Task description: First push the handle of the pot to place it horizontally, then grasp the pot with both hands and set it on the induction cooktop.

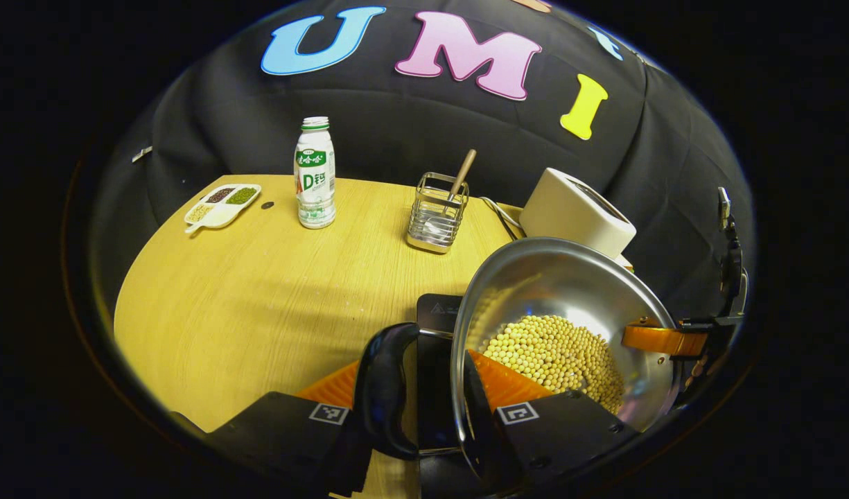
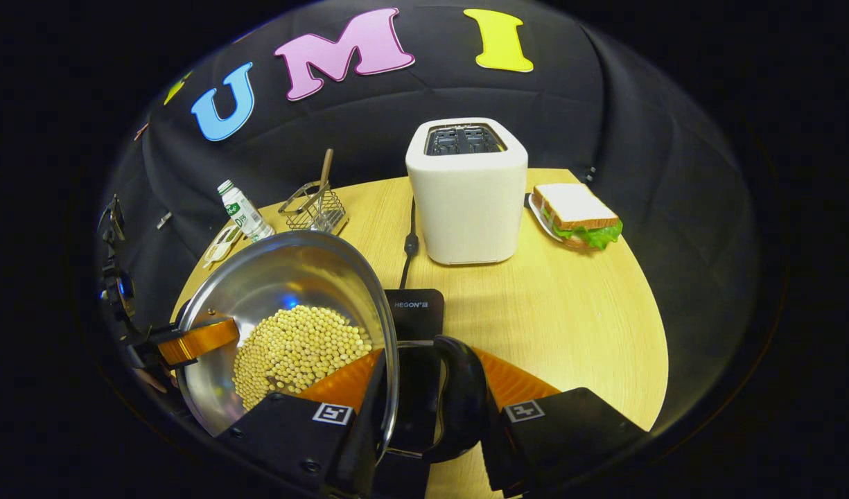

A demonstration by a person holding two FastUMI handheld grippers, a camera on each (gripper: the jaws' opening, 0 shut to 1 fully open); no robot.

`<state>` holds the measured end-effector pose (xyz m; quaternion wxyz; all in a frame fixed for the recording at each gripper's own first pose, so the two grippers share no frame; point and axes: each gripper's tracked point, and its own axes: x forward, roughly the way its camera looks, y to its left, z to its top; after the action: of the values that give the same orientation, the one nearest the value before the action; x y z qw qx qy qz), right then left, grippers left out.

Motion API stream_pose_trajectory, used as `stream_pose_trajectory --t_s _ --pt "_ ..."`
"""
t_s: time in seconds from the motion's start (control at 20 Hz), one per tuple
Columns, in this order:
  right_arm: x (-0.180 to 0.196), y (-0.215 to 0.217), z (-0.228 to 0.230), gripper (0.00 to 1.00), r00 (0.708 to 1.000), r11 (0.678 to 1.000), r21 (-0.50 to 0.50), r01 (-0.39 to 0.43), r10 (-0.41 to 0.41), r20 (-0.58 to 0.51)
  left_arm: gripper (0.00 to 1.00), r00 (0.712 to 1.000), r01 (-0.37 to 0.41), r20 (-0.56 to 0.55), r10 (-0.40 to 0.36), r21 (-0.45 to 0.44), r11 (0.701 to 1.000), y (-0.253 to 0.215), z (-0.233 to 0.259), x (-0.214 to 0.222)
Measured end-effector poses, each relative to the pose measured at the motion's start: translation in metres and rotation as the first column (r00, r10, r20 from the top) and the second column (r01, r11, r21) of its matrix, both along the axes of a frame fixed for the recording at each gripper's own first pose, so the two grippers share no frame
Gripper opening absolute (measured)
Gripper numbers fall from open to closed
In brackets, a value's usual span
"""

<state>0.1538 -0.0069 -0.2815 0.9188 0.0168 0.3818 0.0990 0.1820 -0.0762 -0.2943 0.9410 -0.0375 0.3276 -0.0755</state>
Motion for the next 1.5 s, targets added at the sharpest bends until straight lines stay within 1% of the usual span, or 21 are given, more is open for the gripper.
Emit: stream_pose_trajectory --t_s 0.1,0.3,0.65,0.9,1.0,1.05,1.1,1.15,1.2,1.25,1.3,1.35,1.4,1.5 --pt "0.000 0.000 -0.006 0.64 1.000 1.000 0.001 -0.002 0.002 -0.007 0.63 1.000 -0.001 -0.006 0.001 0.003 1.000 0.001 -0.005 -0.001" --pt "0.002 -0.001 -0.005 0.65 1.000 1.000 0.005 -0.018 0.018 0.024 0.64 1.000 -0.003 0.009 0.003 -0.008 1.000 -0.001 -0.009 -0.003" --pt "0.002 -0.004 -0.006 0.66 0.999 1.000 0.011 -0.028 0.027 0.037 0.67 1.000 -0.002 -0.011 0.002 0.000 1.000 -0.001 -0.012 -0.005" --pt "-0.004 -0.005 -0.006 0.67 0.999 0.999 0.014 -0.031 0.030 0.037 0.70 0.997 -0.047 -0.065 0.046 -0.013 0.999 0.000 -0.014 -0.014" --pt "-0.007 -0.007 -0.004 0.69 0.999 1.000 0.017 -0.022 0.021 0.036 0.70 0.996 -0.044 -0.077 0.044 0.000 0.999 -0.001 -0.010 -0.018" --pt "-0.009 -0.010 -0.003 0.70 0.999 1.000 0.021 -0.011 0.011 0.038 0.70 0.996 -0.045 -0.075 0.046 0.025 0.999 0.001 -0.007 -0.022" --pt "-0.011 -0.012 -0.002 0.71 0.999 1.000 0.025 -0.001 0.000 0.038 0.73 0.997 -0.040 -0.064 0.043 0.047 0.998 0.002 -0.001 -0.024" --pt "-0.014 -0.016 0.000 0.74 0.999 1.000 0.027 0.012 -0.013 0.038 0.74 0.998 -0.034 -0.048 0.037 0.063 0.997 0.001 0.005 -0.025" --pt "-0.016 -0.021 0.004 0.83 0.999 0.999 0.028 0.026 -0.027 0.043 0.89 0.999 -0.037 -0.030 0.040 0.083 0.996 0.002 0.011 -0.026" --pt "-0.020 -0.025 0.006 0.90 0.998 0.999 0.030 0.038 -0.039 0.051 0.95 0.999 -0.036 -0.012 0.037 0.092 0.995 0.003 0.018 -0.030" --pt "-0.025 -0.031 0.013 0.92 0.997 0.998 0.033 0.048 -0.050 0.063 0.99 1.000 -0.029 0.002 0.029 0.092 0.995 0.000 0.023 -0.032" --pt "-0.028 -0.031 0.017 1.00 0.996 0.998 0.039 0.055 -0.058 0.075 0.97 1.000 -0.027 0.014 0.026 0.096 0.995 -0.002 0.029 -0.036" --pt "-0.033 -0.034 0.025 1.00 0.994 0.997 0.035 0.062 -0.065 0.090 0.96 0.999 -0.026 0.028 0.024 0.097 0.995 -0.003 0.036 -0.040" --pt "-0.041 -0.037 0.041 1.00 0.987 0.997 0.015 0.076 -0.077 0.142 0.96 0.997 -0.033 0.066 0.027 0.091 0.995 -0.004 0.050 -0.051"
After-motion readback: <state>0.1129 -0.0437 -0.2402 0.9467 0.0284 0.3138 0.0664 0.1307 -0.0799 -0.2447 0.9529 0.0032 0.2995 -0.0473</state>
